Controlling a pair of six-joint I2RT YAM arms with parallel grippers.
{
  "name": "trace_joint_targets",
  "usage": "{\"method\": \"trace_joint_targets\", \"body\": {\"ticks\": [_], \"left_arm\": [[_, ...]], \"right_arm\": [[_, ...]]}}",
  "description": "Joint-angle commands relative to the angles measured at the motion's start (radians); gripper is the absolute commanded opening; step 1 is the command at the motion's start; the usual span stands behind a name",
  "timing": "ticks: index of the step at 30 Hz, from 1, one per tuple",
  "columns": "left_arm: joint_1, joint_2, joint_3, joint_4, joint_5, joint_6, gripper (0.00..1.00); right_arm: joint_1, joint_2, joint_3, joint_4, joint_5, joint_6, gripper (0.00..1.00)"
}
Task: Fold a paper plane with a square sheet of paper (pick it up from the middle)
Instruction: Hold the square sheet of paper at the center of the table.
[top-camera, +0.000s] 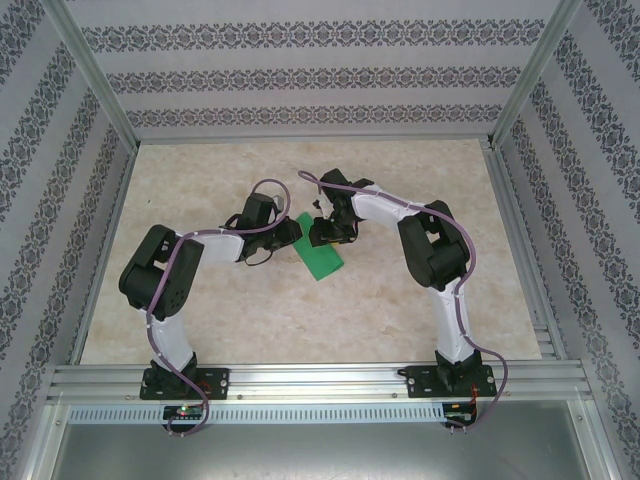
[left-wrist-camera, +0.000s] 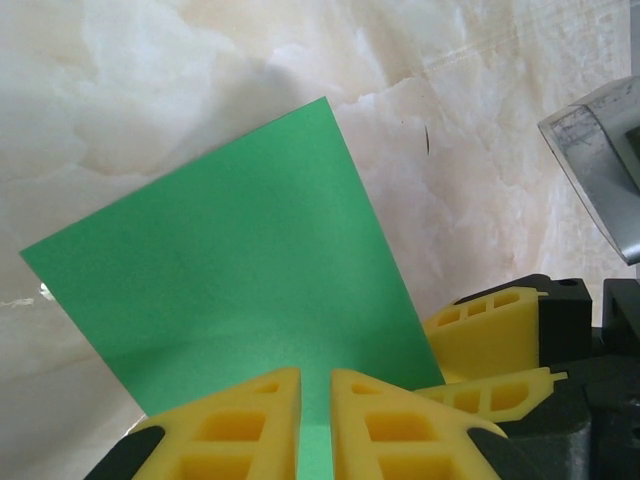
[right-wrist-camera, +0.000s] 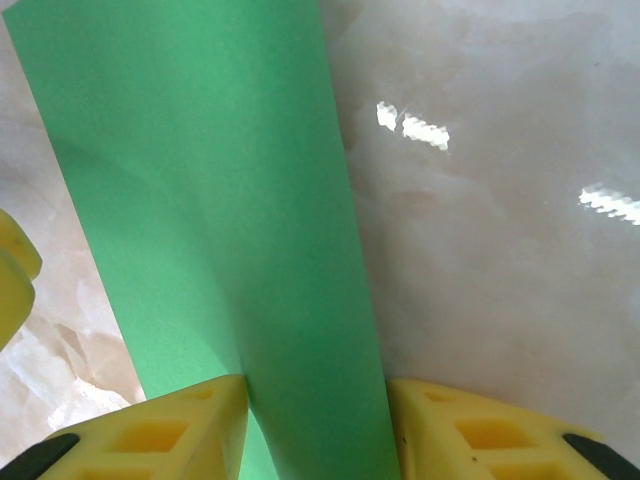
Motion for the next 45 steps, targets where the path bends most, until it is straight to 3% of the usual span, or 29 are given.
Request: {"method": "trace_joint_targets", "body": {"ticks": [1, 45], "left_arm": [[-0.017, 0.02, 0.028, 0.006, 0.017, 0.002, 0.16], [-0.032, 0.117, 0.088, -0.104, 0.033, 0.015, 0.15]], "right_arm": [[-0.011, 0.076, -0.016, -0.039, 0.155, -0.011, 0.44], [-0.003, 0.084, -0.011, -0.053, 0.154, -0.02, 0.44]]}}
